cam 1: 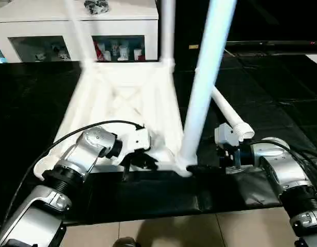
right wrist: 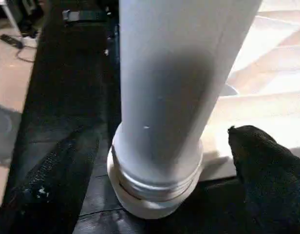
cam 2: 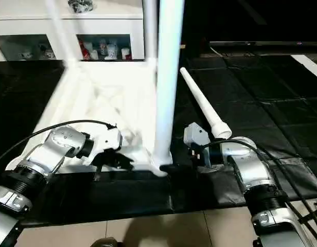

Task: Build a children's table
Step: Rotate leg to tighten

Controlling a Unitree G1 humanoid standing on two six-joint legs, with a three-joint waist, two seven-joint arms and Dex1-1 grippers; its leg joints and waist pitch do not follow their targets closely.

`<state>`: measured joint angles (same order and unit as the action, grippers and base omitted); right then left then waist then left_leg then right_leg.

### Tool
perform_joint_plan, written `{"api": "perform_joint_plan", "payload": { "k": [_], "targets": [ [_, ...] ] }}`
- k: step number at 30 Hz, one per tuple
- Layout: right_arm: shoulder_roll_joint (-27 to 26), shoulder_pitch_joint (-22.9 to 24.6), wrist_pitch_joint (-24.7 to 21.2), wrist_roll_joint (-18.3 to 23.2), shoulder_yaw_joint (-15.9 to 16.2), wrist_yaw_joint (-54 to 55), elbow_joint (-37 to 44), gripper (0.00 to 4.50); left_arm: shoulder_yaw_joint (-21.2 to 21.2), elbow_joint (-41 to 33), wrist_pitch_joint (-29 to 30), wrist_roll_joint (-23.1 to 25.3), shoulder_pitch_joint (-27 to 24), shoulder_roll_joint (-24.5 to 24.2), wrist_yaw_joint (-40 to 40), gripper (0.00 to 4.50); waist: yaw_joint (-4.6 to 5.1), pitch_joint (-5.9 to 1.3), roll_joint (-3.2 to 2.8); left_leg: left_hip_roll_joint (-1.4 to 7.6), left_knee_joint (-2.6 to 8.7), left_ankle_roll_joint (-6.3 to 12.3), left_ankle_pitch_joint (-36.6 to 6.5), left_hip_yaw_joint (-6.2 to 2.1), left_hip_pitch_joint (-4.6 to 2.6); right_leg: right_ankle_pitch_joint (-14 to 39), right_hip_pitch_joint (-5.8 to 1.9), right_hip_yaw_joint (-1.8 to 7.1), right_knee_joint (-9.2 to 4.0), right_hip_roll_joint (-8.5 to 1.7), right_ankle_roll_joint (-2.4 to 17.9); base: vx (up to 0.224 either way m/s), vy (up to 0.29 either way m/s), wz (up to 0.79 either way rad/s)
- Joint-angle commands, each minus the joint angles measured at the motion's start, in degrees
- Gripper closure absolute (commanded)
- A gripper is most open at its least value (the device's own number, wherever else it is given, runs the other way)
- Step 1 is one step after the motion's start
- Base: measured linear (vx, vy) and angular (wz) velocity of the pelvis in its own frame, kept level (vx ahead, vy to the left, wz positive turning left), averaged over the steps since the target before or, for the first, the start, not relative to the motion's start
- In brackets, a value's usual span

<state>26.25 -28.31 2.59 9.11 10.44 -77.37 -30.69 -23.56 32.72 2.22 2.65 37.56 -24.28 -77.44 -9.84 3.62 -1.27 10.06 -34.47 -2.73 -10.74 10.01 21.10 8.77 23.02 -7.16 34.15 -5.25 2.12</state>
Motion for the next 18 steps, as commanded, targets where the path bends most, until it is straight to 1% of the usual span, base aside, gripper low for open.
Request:
{"api": "perform_joint_plan", "payload": {
  "k": [1,2,6,7,8,10,12,13,14,15,17,18],
  "targets": [
    [0.5,-1.3,0.3,0.7,0.5,-1.9,-0.5,0.40,-2.3,-0.2,-2.0,1.1,1.2,0.2,-3.1,4.50,0.41,-4.76,0.02,3.77,3.93,3.23,-12.1,-1.22,-0.71,15.9,-3.27,3.66,-3.96,-4.72,10.9,0.000,0.000,0.00],
    [0.5,-1.3,0.1,0.8,0.6,-2.3,-0.5,0.47,-2.4,-0.2,-2.2,1.0,1.2,0.1,-3.3,4.50,0.40,-4.79,-0.10,3.88,3.95,3.23,-11.7,-1.28,-0.69,16.0,-3.27,3.69,-3.92,-4.81,10.9,0.000,0.000,0.00],
    [0.5,-1.4,-0.5,1.1,0.9,-4.6,-0.6,0.84,-2.8,-0.3,-3.0,1.1,1.0,-0.1,-4.4,4.50,0.36,-4.85,-0.07,3.95,3.92,3.45,-11.4,-1.26,-0.69,15.4,-3.23,3.69,-3.84,-4.76,11.1,0.000,0.000,0.00],
    [0.5,-1.5,-0.4,1.1,0.9,-4.7,-0.7,0.84,-2.8,-0.4,-3.1,1.1,1.0,-0.1,-4.6,4.50,0.38,-4.85,-0.10,3.95,3.92,3.48,-11.3,-1.28,-0.66,15.2,-3.24,3.66,-3.79,-4.75,11.2,0.000,0.000,0.00],
    [0.4,-1.6,-0.4,1.1,1.0,-5.0,-1.0,1.06,-2.9,-0.5,-3.1,1.1,0.9,-0.1,-4.9,4.50,0.36,-4.88,-0.10,3.96,3.90,3.47,-11.4,-1.25,-0.71,15.0,-3.22,3.67,-3.80,-4.76,11.4,0.000,0.000,0.00],
    [0.4,-1.6,-0.5,1.3,1.1,-5.7,-1.3,1.13,-3.1,-0.6,-3.3,1.0,0.8,-0.2,-5.3,4.50,0.39,-4.84,-0.09,3.96,3.92,3.39,-11.5,-1.24,-0.72,15.1,-3.22,3.68,-3.76,-4.72,11.5,0.000,0.000,0.00],
    [0.4,-1.7,-0.6,1.4,1.4,-6.2,-1.3,1.40,-3.2,-0.4,-3.6,1.0,0.8,-0.4,-5.6,4.50,0.35,-4.84,-0.10,3.93,3.91,3.42,-11.5,-1.25,-0.70,15.2,-3.24,3.69,-3.78,-4.77,11.4,0.000,0.000,0.00],
    [0.4,-1.7,-0.4,1.3,1.4,-6.3,-1.4,1.40,-3.3,-0.3,-3.8,1.0,0.9,-0.4,-5.7,4.50,0.38,-4.87,-0.08,3.90,3.91,3.42,-11.3,-1.24,-0.67,15.2,-3.28,3.67,-3.75,-4.74,11.3,0.000,0.000,0.00],
    [0.3,-1.7,-0.4,1.3,1.5,-6.6,-1.5,1.58,-3.3,-0.1,-4.0,1.1,0.9,-0.5,-5.9,4.50,0.34,-4.89,-0.13,3.90,3.86,3.46,-11.1,-1.22,-0.69,14.9,-3.24,3.69,-3.76,-4.74,11.4,0.000,0.000,0.00],
    [0.3,-1.7,-0.4,1.2,1.6,-6.7,-1.5,1.64,-3.3,-0.1,-4.0,1.1,0.9,-0.5,-5.9,4.50,0.35,-4.91,-0.11,3.91,3.86,3.52,-10.8,-1.24,-0.63,14.5,-3.30,3.68,-3.67,-4.73,11.5,0.000,0.000,0.00],
    [0.1,-1.6,-0.5,1.2,1.6,-7.0,-1.6,1.73,-3.3,-0.1,-4.1,1.2,0.9,-0.6,-6.2,4.50,0.35,-4.88,-0.24,3.96,3.89,3.56,-11.0,-1.26,-0.68,14.4,-3.24,3.67,-3.71,-4.71,11.6,0.000,0.000,0.00],
    [0.0,-1.6,-0.6,1.2,1.6,-7.2,-1.6,1.92,-3.3,-0.1,-4.2,1.2,0.9,-0.6,-6.4,4.50,0.35,-4.91,-0.36,3.94,3.88,3.48,-11.3,-1.28,-0.69,14.5,-3.28,3.66,-3.71,-4.72,11.6,0.000,0.000,0.00]
  ]
}}
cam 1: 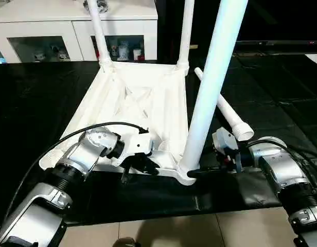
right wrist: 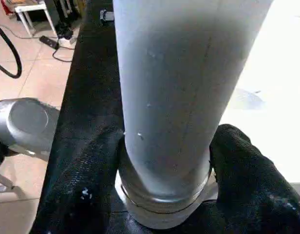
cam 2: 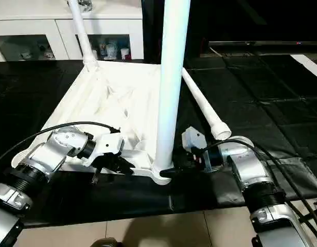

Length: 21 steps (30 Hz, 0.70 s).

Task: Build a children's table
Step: Rotate leg to tighten

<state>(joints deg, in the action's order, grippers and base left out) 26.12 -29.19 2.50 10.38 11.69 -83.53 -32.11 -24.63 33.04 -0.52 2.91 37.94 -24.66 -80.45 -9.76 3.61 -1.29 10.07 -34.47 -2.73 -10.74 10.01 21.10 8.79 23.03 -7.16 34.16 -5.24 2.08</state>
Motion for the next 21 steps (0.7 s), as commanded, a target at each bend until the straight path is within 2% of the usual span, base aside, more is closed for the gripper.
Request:
{"api": "perform_joint_plan", "payload": {
  "k": [1,10,18,19,21],
  "targets": [
    [0.1,-0.7,-0.5,0.0,0.4,-1.1,-0.2,1.92,-2.3,-0.4,-1.4,0.9,0.5,-0.3,-3.4,4.50,0.25,-4.89,-0.36,3.94,3.89,3.43,-11.5,-1.28,-0.74,14.5,-3.24,3.66,-3.76,-4.72,11.7,0.000,0.000,0.00],
    [0.0,0.1,-0.2,-0.2,0.8,-1.1,0.2,2.47,-2.4,-0.2,-1.5,0.9,0.7,-0.4,-4.0,4.50,0.31,-4.87,-0.54,3.95,4.01,2.91,-12.7,-1.32,-0.79,14.8,-3.27,3.65,-3.82,-4.67,11.8,0.000,0.000,0.00],
    [-0.5,0.8,-0.9,0.0,0.9,0.1,0.7,2.50,-2.4,-0.6,-1.1,1.0,0.4,-0.4,-4.1,4.50,0.29,-4.91,-0.53,3.93,4.00,2.88,-12.4,-1.34,-0.77,14.3,-3.30,3.66,-3.74,-4.66,11.8,0.000,0.000,0.00],
    [-1.0,0.6,-1.9,0.5,0.5,0.7,0.3,2.15,-2.4,-0.7,-1.0,1.0,0.3,-0.4,-4.1,4.50,0.30,-4.91,-0.56,3.94,4.01,2.86,-12.4,-1.35,-0.80,14.4,-3.28,3.67,-3.75,-4.67,11.9,0.000,0.000,0.00],
    [-1.5,-0.1,-5.7,2.0,-0.4,1.3,-0.1,1.81,-2.4,-0.8,-1.0,1.0,0.2,-0.4,-4.1,4.50,0.37,-4.83,-0.60,3.90,4.08,2.85,-12.9,-1.39,-0.73,15.2,-3.38,3.61,-3.85,-4.66,11.8,0.000,0.000,0.00]
  ]
}}
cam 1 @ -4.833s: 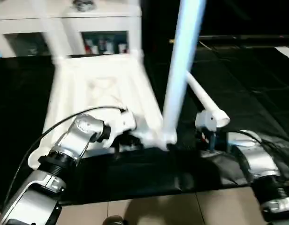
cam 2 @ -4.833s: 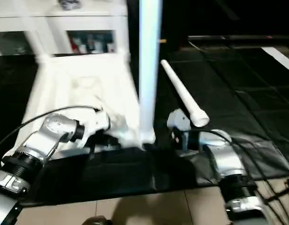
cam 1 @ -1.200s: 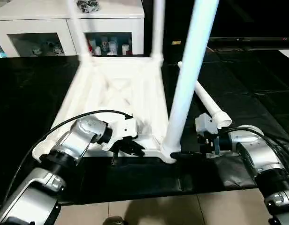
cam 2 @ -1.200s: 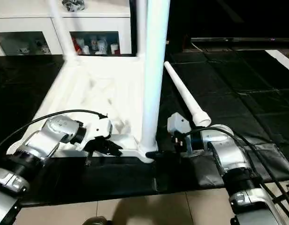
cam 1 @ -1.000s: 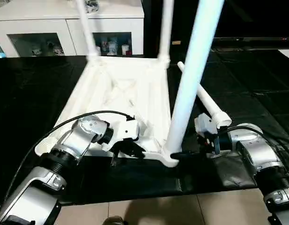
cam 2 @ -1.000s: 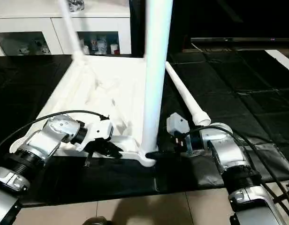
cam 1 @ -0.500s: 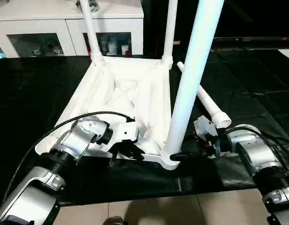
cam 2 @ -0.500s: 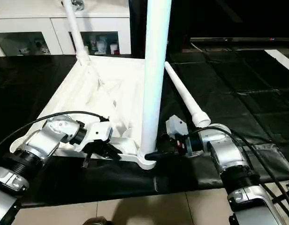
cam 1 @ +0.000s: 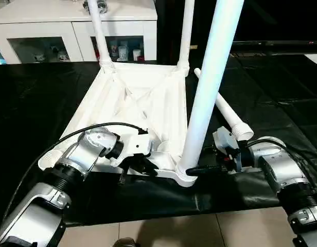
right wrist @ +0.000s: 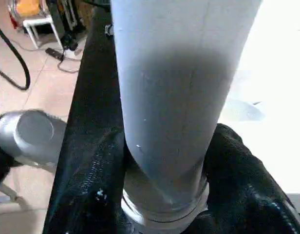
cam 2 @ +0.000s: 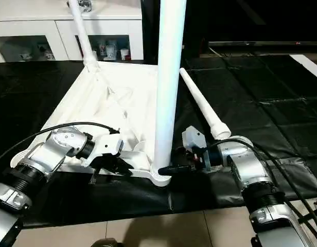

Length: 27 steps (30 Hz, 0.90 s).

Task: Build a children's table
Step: Rotate leg to tighten

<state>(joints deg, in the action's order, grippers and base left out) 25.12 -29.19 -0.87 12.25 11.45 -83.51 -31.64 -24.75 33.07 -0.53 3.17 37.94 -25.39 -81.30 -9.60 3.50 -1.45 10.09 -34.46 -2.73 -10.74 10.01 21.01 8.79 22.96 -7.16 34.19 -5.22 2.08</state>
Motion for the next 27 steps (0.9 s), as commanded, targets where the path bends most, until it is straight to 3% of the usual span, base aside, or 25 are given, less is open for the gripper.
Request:
{"api": "perform_joint_plan", "payload": {
  "k": [1,5,11,12,17,27],
  "targets": [
    [-0.5,-0.3,-3.8,0.6,-0.4,1.4,-0.5,1.78,-2.3,-1.0,-0.9,0.7,0.2,0.3,-3.2,4.50,0.26,-4.65,-0.40,3.85,4.10,2.77,-13.4,-1.37,-0.72,16.2,-3.29,3.60,-4.04,-4.65,11.5,0.000,0.000,0.00],
    [-1.0,0.0,-3.2,0.8,-0.7,2.3,0.3,1.40,-2.4,-1.1,-0.9,0.8,0.0,0.4,-3.1,4.50,0.13,-4.70,-0.35,3.92,4.11,2.09,-13.2,-1.36,-0.74,17.3,-3.17,3.65,-4.10,-4.80,10.8,0.000,0.000,0.00],
    [-1.2,0.1,-2.9,0.5,-0.2,2.2,0.7,1.36,-2.5,-1.3,-0.9,0.8,-0.2,0.4,-3.0,4.50,0.17,-4.78,-0.32,3.96,4.08,2.21,-12.6,-1.35,-0.71,15.6,-3.15,3.67,-3.85,-4.75,11.3,0.000,0.000,0.00],
    [-1.3,0.2,-3.0,0.6,-0.2,2.1,0.8,1.62,-2.5,-1.5,-0.8,0.9,-0.3,0.4,-3.0,4.50,0.16,-4.73,-0.35,3.96,4.10,2.24,-12.8,-1.33,-0.71,15.8,-3.14,3.68,-3.91,-4.78,11.3,0.000,0.000,0.00],
    [-1.6,0.1,-5.2,2.3,-1.0,1.7,1.7,2.03,-2.6,-1.7,-0.7,0.8,-0.5,0.3,-3.1,4.50,0.18,-4.67,-0.25,3.90,4.12,2.30,-13.0,-1.31,-0.73,17.2,-3.15,3.69,-4.09,-4.82,10.8,0.000,0.000,0.00],
    [-1.0,0.9,-6.8,3.2,-0.6,-0.2,3.2,2.22,-2.6,-2.0,-0.3,0.8,-0.7,0.3,-3.0,4.50,0.13,-4.70,-0.18,3.94,4.10,2.28,-12.4,-1.31,-0.71,17.3,-3.08,3.70,-4.05,-4.82,10.5,0.000,0.000,0.00]
  ]
}}
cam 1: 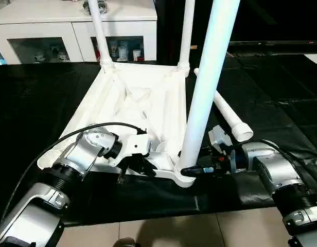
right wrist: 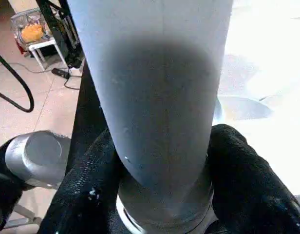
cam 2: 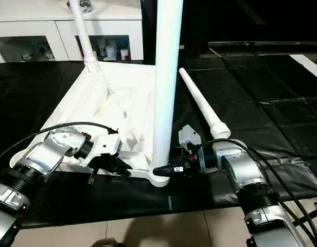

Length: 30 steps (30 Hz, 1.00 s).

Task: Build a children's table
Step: Rotate leg to tighten

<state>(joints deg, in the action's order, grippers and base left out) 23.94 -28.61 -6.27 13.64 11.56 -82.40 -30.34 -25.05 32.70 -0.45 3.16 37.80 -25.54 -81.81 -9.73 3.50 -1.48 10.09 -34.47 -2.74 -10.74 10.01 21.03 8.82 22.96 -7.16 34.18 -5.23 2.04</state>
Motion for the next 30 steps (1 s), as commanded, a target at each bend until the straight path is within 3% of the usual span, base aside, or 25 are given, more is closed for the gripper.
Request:
{"api": "perform_joint_plan", "payload": {
  "k": [1,4,7,10,11,13,17,18,19,20,21,23,24,25,28,30],
  "targets": [
    [0.4,0.8,-1.8,1.8,-0.4,-1.7,2.3,2.22,-2.2,-1.7,0.2,0.8,-0.7,0.5,-2.2,4.50,0.23,-4.71,-0.21,3.96,4.09,2.31,-12.2,-1.31,-0.75,16.9,-3.06,3.72,-3.99,-4.80,10.6,0.000,0.000,0.00],
    [0.4,1.8,-3.2,2.3,-0.3,-1.5,3.5,2.22,-1.3,-2.1,3.0,0.3,-1.1,0.9,-0.6,4.50,0.17,-4.70,-0.35,4.03,4.13,2.30,-12.0,-1.30,-0.73,15.5,-3.14,3.79,-3.77,-4.76,11.1,0.000,0.000,0.00],
    [-1.2,2.6,-4.4,2.9,-1.6,2.1,4.3,2.22,0.9,-2.4,6.7,-0.6,-1.3,2.1,3.5,4.50,0.14,-4.55,-0.29,3.94,4.13,2.08,-13.0,-1.26,-0.79,17.5,-3.07,3.76,-4.17,-4.88,10.8,0.000,0.000,0.00],
    [-5.0,2.1,-6.7,1.9,-3.6,12.3,3.3,2.22,5.0,-3.3,12.9,-1.6,-1.1,4.5,11.7,4.50,0.64,-4.29,-0.21,3.69,4.29,1.08,-14.5,-1.44,-0.86,22.9,-3.01,3.53,-4.80,-4.85,9.0,0.000,0.000,0.00],
    [-6.6,1.9,-6.8,1.6,-4.2,15.3,2.8,2.22,6.6,-3.9,15.6,-2.0,-0.9,5.5,14.8,4.50,0.98,-4.21,-0.03,3.58,4.33,0.38,-15.1,-1.49,-1.00,24.9,-2.92,3.46,-4.94,-4.98,8.3,0.000,0.000,0.00],
    [-9.8,1.0,-7.4,0.4,-4.8,21.9,1.4,2.22,10.3,-5.2,19.3,-3.0,-0.7,7.8,21.7,4.50,1.98,-4.11,0.13,3.29,4.37,-0.19,-15.4,-1.72,-0.62,27.8,-3.22,3.07,-5.39,-5.06,6.9,0.000,0.000,0.00],
    [-15.7,-1.7,-9.4,-0.3,-6.6,32.6,-2.4,2.22,14.0,-9.9,25.9,-4.2,-1.4,10.6,27.7,4.50,4.66,-4.25,0.37,2.83,4.45,-0.35,-14.8,-2.42,0.81,29.9,-4.19,2.24,-5.70,-5.20,4.0,-0.009,0.007,-0.12],
    [-17.3,-2.8,-9.3,-0.9,-7.0,36.0,-4.1,2.22,14.6,-11.1,27.3,-4.0,-1.6,11.7,29.4,4.50,4.93,-4.22,0.55,2.89,4.50,-0.22,-14.0,-2.47,1.03,28.9,-4.25,2.27,-5.67,-5.21,4.0,-0.006,0.012,-0.24],
    [-19.0,-4.1,-9.3,-1.8,-7.5,40.0,-6.0,2.22,15.2,-12.1,28.8,-3.6,-1.8,12.9,31.8,4.50,5.30,-4.25,0.24,2.61,4.30,0.29,-13.6,-2.31,0.64,27.9,-3.82,2.20,-5.97,-4.95,4.4,0.000,0.000,0.00],
    [-21.5,-6.7,-8.9,-3.2,-8.5,47.0,-9.8,2.22,16.0,-12.8,30.5,-2.9,-1.6,15.1,35.5,4.50,6.02,-4.21,0.22,2.68,4.11,0.46,-13.3,-2.14,0.34,25.9,-3.44,2.36,-5.68,-4.95,6.1,0.000,0.000,0.00],
    [-21.9,-7.3,-8.8,-3.4,-8.7,48.3,-10.7,2.22,16.1,-12.8,30.7,-2.7,-1.5,15.5,36.4,4.50,6.33,-4.16,0.41,2.47,4.02,0.51,-13.1,-2.12,0.46,26.1,-3.50,2.17,-5.79,-4.84,6.3,0.000,0.000,0.00],
    [-23.2,-9.3,-7.9,-3.9,-9.4,51.6,-13.5,2.22,16.5,-12.8,31.5,-2.0,-1.3,17.4,40.1,4.50,6.51,-4.33,0.19,2.31,3.68,1.81,-11.4,-1.78,0.17,24.8,-3.42,2.11,-6.00,-4.77,6.6,0.000,0.000,0.00],
    [-23.4,-9.6,-7.1,-3.8,-9.5,51.3,-13.8,2.22,16.3,-12.9,31.5,-1.8,-1.3,17.7,40.7,4.50,6.48,-4.45,0.10,2.41,3.60,2.09,-11.0,-1.71,0.11,23.4,-3.37,2.16,-5.82,-4.69,7.1,0.000,0.000,0.00],
    [-23.8,-9.8,-6.8,-3.9,-9.8,51.3,-14.0,1.67,16.2,-13.3,31.9,-1.6,-1.4,18.0,41.3,4.50,6.25,-4.59,0.07,2.66,3.59,2.82,-9.8,-1.63,0.03,19.9,-3.31,2.31,-5.47,-4.53,8.0,0.000,0.000,0.00],
    [-24.0,-9.7,-6.8,-4.3,-10.3,51.7,-13.7,1.51,15.8,-13.9,32.4,-1.0,-1.6,18.3,42.2,4.50,5.83,-4.88,0.08,3.10,3.51,4.39,-6.5,-1.75,0.30,11.3,-3.58,2.51,-3.93,-4.42,11.0,0.035,-0.009,0.04],
    [-23.8,-9.3,-6.6,-4.7,-10.4,51.5,-13.2,1.32,15.2,-14.2,32.3,-0.7,-1.9,18.0,42.2,4.50,5.34,-5.09,0.05,3.06,3.37,5.21,-4.6,-1.69,0.19,8.2,-3.65,2.53,-3.56,-4.52,11.8,0.000,0.000,0.00]
  ]
}}
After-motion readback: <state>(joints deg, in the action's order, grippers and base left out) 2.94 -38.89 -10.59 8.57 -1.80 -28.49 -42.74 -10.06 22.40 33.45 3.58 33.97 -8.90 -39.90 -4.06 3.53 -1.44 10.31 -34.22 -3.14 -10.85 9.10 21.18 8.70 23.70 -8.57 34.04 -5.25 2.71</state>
